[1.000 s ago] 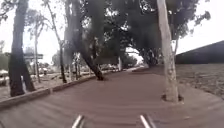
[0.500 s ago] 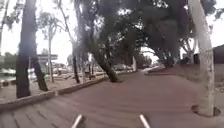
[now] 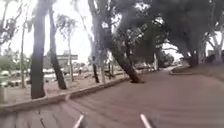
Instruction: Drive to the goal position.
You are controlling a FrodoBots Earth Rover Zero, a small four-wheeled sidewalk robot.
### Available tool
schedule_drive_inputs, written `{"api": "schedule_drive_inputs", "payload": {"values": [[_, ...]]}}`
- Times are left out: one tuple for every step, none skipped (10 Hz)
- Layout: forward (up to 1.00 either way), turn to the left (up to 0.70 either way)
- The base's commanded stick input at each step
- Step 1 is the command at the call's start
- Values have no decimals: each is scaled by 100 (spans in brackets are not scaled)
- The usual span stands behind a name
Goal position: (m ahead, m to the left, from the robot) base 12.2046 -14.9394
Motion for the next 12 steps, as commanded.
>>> {"api": "schedule_drive_inputs", "payload": {"values": [[90, -27], [88, -31], [84, -30], [80, -28], [80, -28], [80, -28], [80, -28], [76, -31], [61, -50], [0, -88], [0, -88], [0, -88]]}}
